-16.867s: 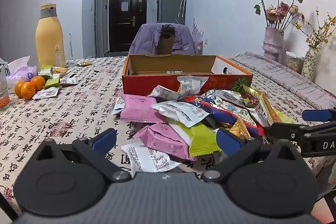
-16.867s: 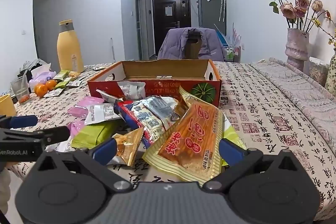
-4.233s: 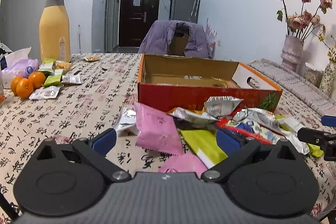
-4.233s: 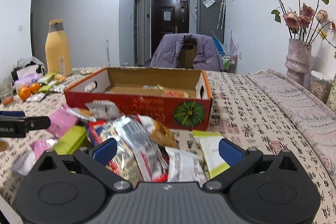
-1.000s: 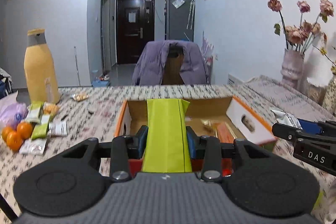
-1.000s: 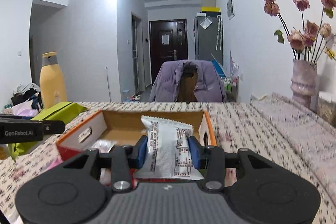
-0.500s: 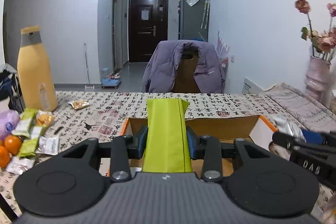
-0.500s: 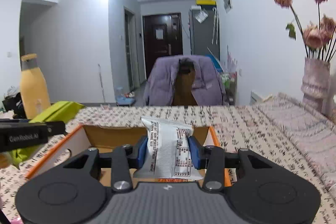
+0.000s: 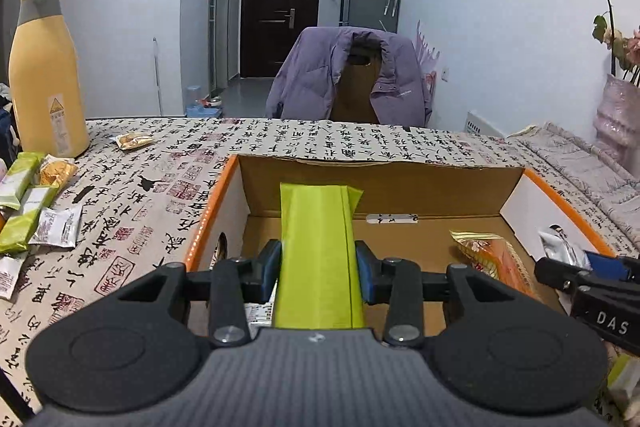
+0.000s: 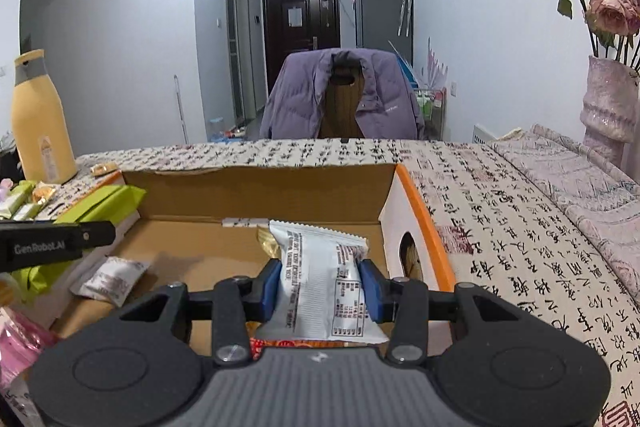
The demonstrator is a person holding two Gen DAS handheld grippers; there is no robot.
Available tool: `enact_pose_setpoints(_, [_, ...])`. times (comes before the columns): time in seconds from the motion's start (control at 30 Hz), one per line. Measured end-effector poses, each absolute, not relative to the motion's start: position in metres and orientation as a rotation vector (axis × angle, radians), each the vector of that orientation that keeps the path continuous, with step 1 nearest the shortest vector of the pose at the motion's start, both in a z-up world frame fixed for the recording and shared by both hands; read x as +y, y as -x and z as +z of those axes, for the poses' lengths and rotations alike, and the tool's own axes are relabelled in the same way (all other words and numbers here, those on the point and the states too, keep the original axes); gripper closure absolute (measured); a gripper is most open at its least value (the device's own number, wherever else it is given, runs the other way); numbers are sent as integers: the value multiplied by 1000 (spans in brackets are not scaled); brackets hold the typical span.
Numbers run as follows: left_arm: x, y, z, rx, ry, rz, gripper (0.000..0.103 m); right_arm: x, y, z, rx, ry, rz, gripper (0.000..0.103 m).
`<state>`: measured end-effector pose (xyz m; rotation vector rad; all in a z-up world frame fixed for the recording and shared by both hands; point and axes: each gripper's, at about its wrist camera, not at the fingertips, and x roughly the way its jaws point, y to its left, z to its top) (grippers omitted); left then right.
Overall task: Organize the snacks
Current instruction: 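Lower both held packets into the cardboard box and open both grippers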
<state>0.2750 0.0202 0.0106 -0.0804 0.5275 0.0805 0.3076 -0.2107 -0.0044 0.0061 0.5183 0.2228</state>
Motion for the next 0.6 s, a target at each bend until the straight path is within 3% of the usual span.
enact_pose_setpoints(0.03, [21, -273, 11, 521, 84, 78, 61, -211, -306, -4, 515, -6, 219, 54])
enact_pose_setpoints(0.07, [21, -272, 12, 515, 87, 74, 50, -211, -306, -4, 511, -8, 216, 39])
enact_pose_setpoints(0.1, [22, -271, 12, 507, 91, 74, 29, -212, -304, -3, 508, -11, 214, 30])
enact_pose_setpoints(0.13, [22, -269, 13, 493, 92, 83, 18, -212, -304, -3, 503, -13, 211, 16])
enact_pose_setpoints(0.17, [21, -266, 14, 474, 89, 93, 5, -212, -303, -2, 496, -16, 209, 8])
enact_pose_setpoints(0.23, [19, -263, 18, 446, 89, 89, 1, -214, -302, -2, 486, -29, 212, 0])
enact_pose_setpoints(0.6, [16, -263, 19, 438, 76, 92, 0, -218, -302, 1, 472, -41, 207, 0])
